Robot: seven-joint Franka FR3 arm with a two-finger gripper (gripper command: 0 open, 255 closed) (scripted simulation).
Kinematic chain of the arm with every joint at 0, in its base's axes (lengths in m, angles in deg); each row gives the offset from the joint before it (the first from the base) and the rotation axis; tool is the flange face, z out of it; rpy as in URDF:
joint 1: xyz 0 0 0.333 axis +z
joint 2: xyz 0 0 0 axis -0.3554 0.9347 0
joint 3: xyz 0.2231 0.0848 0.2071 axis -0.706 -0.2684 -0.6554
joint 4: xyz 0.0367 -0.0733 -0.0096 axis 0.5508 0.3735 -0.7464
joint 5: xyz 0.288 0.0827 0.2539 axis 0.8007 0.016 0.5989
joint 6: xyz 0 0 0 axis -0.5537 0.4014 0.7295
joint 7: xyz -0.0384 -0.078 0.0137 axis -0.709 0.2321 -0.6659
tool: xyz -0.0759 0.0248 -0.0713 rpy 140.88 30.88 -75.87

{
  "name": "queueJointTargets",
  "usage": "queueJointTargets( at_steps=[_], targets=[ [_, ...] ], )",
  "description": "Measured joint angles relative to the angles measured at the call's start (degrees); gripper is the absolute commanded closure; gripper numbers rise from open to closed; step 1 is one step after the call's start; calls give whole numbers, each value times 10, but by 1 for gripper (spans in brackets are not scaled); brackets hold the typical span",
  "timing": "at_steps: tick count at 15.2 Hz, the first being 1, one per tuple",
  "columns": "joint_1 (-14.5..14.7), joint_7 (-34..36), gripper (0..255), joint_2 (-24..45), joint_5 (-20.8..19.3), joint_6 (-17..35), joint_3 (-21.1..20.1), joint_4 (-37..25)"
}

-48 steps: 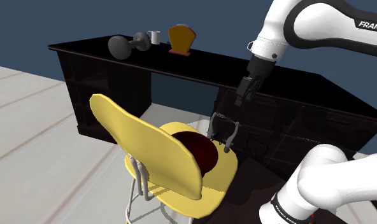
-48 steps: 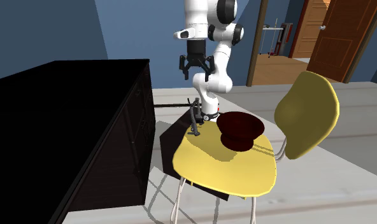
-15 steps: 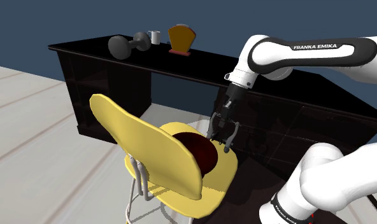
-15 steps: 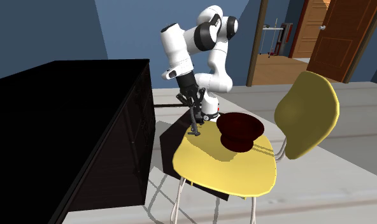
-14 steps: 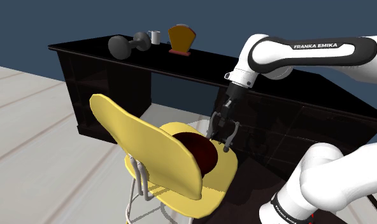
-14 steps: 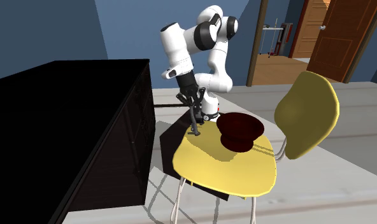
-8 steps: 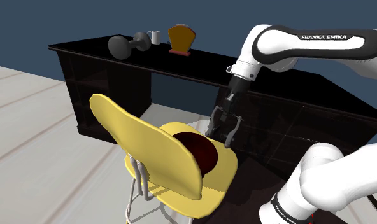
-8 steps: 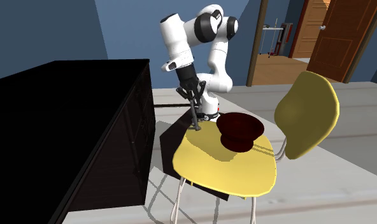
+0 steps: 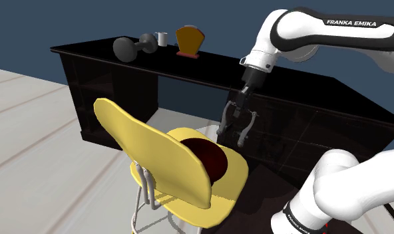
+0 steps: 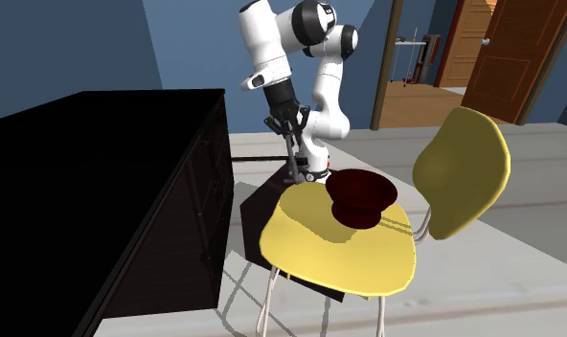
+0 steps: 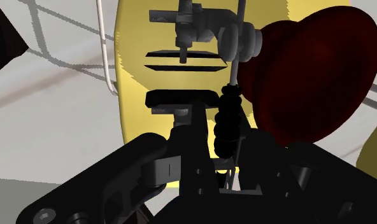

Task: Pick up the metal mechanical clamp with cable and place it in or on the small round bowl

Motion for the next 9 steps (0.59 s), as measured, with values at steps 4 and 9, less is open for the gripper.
queueJointTargets(
  at_steps=[4, 9],
  targets=[
    [1, 8, 255, 1, 0, -28, 0, -30],
    [3, 18, 255, 8, -1, -63, 1, -74]
  ],
)
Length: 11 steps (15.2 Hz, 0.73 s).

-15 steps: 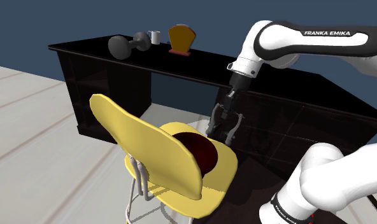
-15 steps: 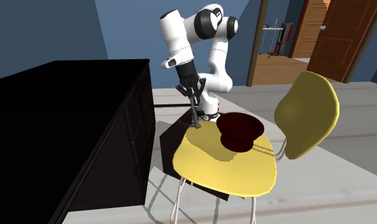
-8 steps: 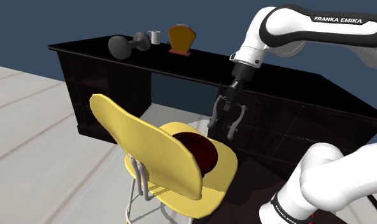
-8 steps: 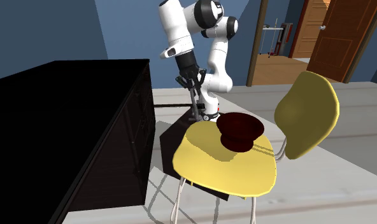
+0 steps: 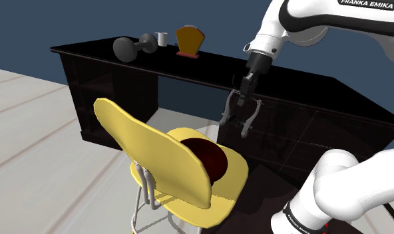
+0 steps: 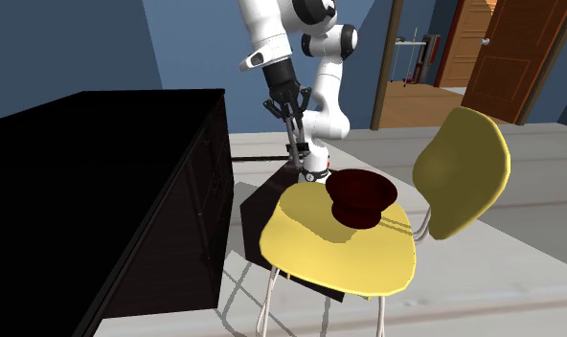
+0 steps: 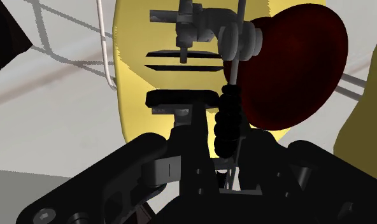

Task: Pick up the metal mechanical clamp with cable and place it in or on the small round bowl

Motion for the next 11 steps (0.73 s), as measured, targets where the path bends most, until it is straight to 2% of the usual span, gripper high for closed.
queueJointTargets(
  at_steps=[9, 11],
  targets=[
    [4, 18, 255, 19, 2, -63, 2, -84],
    [10, 37, 255, 21, 11, -62, -13, -91]
  ],
)
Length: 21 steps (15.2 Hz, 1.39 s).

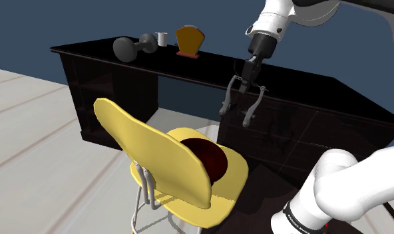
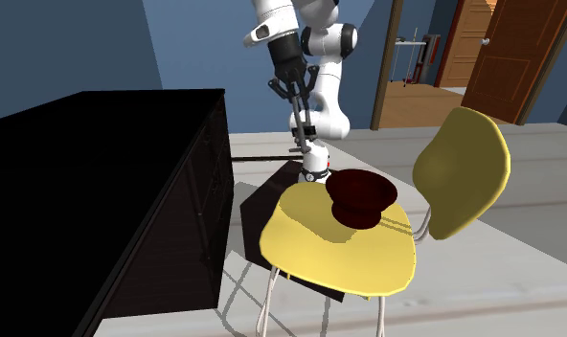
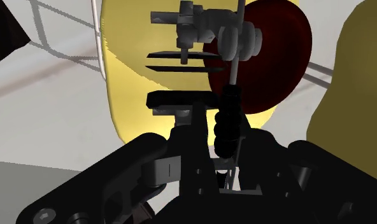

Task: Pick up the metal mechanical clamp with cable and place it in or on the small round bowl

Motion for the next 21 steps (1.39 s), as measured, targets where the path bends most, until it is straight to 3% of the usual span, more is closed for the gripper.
queueJointTargets(
  at_steps=[14, 21],
  targets=[
    [51, 181, 255, 54, 73, 54, -153, -64],
    [55, 183, 255, 49, 80, 98, -169, -19]
  ],
)
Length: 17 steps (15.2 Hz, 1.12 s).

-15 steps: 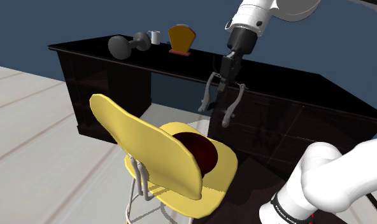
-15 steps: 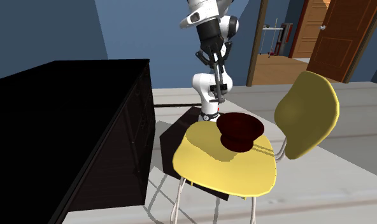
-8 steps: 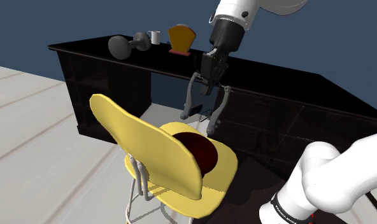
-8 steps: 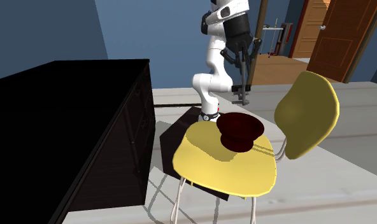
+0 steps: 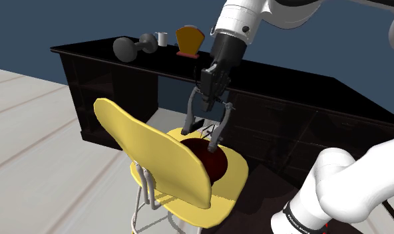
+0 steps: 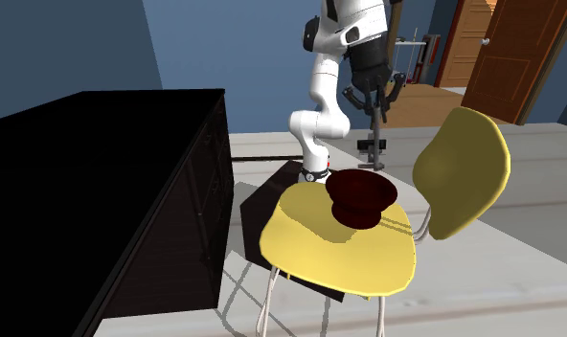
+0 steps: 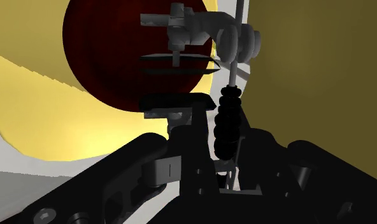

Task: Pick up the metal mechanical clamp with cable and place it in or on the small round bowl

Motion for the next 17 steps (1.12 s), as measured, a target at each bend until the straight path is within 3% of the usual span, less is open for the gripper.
queueJointTargets(
  at_steps=[11, 17],
  targets=[
    [2, -28, 255, -14, 10, 80, -9, 98],
    [2, -31, 255, -18, 12, 86, -9, 109]
  ],
)
